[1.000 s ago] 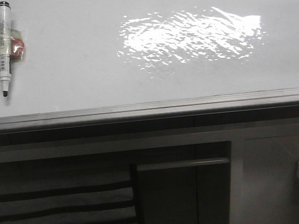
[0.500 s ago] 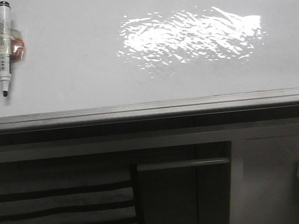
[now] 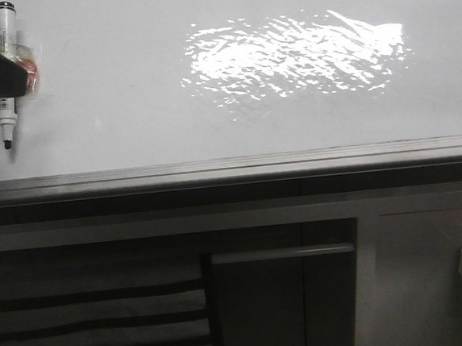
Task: Write number 9 on whiteboard
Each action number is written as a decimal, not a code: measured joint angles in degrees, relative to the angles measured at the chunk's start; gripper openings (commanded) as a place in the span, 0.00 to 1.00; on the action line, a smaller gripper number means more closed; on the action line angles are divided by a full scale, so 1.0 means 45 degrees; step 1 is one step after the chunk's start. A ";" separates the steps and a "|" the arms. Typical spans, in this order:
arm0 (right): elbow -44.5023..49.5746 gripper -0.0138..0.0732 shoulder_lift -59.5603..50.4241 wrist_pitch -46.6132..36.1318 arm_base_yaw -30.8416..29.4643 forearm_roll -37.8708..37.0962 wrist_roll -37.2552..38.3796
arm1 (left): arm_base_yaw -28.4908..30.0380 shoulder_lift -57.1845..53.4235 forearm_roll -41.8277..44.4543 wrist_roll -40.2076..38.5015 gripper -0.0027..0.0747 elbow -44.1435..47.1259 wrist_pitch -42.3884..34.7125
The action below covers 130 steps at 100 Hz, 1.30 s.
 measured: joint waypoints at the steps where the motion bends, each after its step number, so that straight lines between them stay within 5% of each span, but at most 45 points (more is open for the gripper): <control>1: 0.0000 0.66 0.0000 0.0000 0.0000 0.0000 0.0000 | 0.0000 0.0059 0.0000 0.0000 0.57 0.0000 -0.0142; 41: 0.0000 0.66 0.0000 0.0009 0.0000 0.0000 0.0000 | 0.0000 0.2118 0.0028 0.0023 0.35 -0.0063 -0.2594; 82: 0.0000 0.66 0.0000 0.0009 0.0000 0.0000 0.0000 | 0.0000 0.1935 0.0048 0.0023 0.02 -0.0074 -0.2142; 103: -0.0300 0.66 0.0028 0.0512 0.0000 0.0555 0.0000 | 0.0000 0.0697 0.0194 0.0023 0.01 -0.0342 0.0346; 130: -0.2674 0.66 0.1756 0.3798 0.0000 0.1010 -0.0030 | -0.0402 -0.0637 0.1393 0.0491 0.01 -0.3153 0.8123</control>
